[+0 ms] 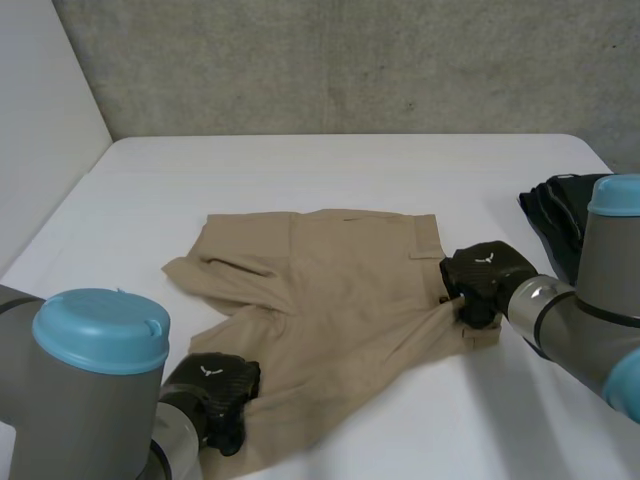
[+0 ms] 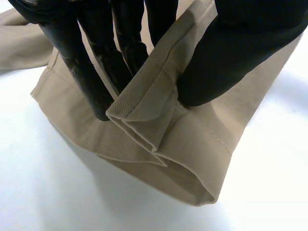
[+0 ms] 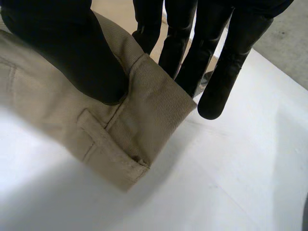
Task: Fold the laundry.
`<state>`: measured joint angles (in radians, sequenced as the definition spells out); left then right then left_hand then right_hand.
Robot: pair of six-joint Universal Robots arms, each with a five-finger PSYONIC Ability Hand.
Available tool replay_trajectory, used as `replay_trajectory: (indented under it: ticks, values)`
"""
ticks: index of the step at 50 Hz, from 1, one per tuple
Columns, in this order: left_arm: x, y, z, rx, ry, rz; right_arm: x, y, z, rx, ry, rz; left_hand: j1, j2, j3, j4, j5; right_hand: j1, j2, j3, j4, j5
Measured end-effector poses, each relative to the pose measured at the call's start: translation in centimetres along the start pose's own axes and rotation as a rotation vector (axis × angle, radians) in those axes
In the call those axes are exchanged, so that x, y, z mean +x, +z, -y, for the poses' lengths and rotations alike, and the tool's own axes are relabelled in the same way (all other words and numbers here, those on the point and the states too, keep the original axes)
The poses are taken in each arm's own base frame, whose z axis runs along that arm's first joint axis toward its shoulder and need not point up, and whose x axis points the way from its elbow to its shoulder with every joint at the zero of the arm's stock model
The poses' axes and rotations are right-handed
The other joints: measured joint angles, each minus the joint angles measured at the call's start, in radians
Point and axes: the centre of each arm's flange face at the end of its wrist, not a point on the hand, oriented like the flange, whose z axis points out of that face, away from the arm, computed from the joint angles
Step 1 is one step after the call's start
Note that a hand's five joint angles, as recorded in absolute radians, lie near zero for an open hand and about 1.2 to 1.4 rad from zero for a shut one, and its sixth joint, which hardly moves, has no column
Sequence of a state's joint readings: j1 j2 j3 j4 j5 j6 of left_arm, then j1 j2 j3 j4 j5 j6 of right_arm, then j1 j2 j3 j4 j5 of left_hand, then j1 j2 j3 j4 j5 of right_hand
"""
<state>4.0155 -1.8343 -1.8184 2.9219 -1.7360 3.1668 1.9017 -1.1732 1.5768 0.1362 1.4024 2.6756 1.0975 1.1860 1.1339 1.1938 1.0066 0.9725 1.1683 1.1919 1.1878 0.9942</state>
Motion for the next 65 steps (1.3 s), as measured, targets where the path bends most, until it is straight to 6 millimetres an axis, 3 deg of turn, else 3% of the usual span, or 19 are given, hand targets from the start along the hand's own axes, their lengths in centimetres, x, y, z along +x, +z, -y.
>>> replay_trajectory:
  ticks: [8, 20, 54, 57, 62, 65]
  values:
    - [-0.2, -0.2, 0.3, 0.013, 0.064, 0.002, -0.7, -2.3, -0.7, -0.060, -0.073, 0.035, 0.007, 0.005, 0.006, 0.004, 0.000, 0.000, 0.000, 0.000, 0.000, 0.000]
    - [-0.3, -1.1, 0.8, 0.033, 0.146, 0.003, -1.4, -4.2, -1.4, -0.099, -0.118, 0.063, 0.007, 0.009, 0.013, 0.004, 0.000, 0.000, 0.000, 0.000, 0.000, 0.000]
    - [-0.6, -1.7, 1.4, 0.054, 0.139, 0.012, -1.5, -4.2, -1.5, -0.092, -0.122, 0.063, 0.007, 0.005, 0.013, 0.000, -0.002, 0.000, 0.000, 0.000, 0.000, 0.000]
    - [-0.6, -1.7, 1.4, 0.056, 0.138, 0.013, -1.5, -4.2, -1.4, -0.087, -0.123, 0.061, -0.030, -0.091, -0.042, -0.099, -0.085, 0.000, 0.000, 0.000, 0.000, 0.000]
    - [-0.6, -1.7, 1.5, 0.059, 0.137, 0.013, -1.5, -4.1, -1.3, -0.080, -0.124, 0.057, -0.398, -0.451, -0.395, -0.459, -0.444, -0.018, -0.050, -0.067, -0.065, -0.049]
    - [-0.6, -1.7, 1.6, 0.063, 0.137, 0.013, -1.4, -4.1, -1.3, -0.073, -0.123, 0.051, -0.531, -0.608, -0.554, -0.618, -0.606, -0.288, -0.380, -0.392, -0.386, -0.359]
